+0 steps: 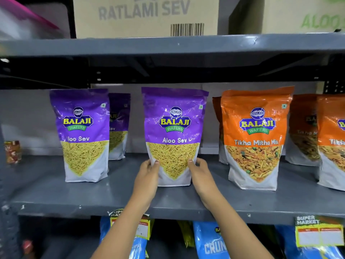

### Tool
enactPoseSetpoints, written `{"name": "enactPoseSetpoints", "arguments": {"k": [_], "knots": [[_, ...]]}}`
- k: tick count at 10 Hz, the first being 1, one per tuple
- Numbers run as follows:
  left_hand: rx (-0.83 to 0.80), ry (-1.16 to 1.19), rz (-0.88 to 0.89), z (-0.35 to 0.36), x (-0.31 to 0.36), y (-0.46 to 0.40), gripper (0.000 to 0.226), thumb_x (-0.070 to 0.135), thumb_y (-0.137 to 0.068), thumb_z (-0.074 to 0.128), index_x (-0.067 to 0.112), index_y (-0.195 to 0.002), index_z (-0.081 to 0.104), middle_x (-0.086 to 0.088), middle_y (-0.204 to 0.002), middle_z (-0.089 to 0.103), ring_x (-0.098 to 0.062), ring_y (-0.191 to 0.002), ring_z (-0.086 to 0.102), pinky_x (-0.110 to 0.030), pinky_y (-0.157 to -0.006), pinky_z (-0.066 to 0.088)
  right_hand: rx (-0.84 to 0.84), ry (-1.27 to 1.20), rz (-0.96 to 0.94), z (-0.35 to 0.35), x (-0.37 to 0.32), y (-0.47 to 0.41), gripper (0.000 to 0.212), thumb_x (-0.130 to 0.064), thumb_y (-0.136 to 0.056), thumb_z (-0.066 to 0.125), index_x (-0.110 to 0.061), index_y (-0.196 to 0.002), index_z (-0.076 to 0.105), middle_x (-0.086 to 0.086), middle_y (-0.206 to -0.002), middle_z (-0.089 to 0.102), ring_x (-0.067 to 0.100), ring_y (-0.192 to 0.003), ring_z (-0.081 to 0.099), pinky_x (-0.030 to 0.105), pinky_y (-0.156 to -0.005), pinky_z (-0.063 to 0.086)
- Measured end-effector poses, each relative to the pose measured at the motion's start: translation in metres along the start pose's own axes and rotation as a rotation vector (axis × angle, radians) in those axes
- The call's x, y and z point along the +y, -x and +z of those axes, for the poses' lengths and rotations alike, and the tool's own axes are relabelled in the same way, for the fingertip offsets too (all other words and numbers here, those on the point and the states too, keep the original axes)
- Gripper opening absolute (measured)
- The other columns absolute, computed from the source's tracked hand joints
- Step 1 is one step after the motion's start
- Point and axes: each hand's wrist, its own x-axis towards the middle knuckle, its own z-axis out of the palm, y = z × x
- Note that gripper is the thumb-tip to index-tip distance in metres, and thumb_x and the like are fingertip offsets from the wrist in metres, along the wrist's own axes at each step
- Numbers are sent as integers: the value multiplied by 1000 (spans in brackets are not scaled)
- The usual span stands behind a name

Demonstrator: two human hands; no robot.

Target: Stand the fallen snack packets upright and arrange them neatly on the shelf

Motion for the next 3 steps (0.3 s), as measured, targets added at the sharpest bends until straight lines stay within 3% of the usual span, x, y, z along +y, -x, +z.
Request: {"name": "enactPoseSetpoints", "arguments": {"k": [2, 3], "knots": [[13, -126, -8, -1, 8, 8, 41, 41, -96, 44, 18, -129, 51, 1, -113, 60, -21, -105, 54, -30, -83, 35, -4, 85, -34, 2, -7, 9, 27, -38, -101, 47, -21, -121, 49, -4, -108, 63, 13, -94, 59, 14, -64, 40], [97, -191, 27, 4, 13, 15, 55, 42, -97, 41, 18, -146, 34, -7, -140, 52, -29, -125, 50, -32, -93, 36, 148, 219, -292, -3, -11, 12, 11, -27, -101, 48, -21, -108, 55, -1, -106, 65, 18, -101, 62, 8, -66, 41]]}}
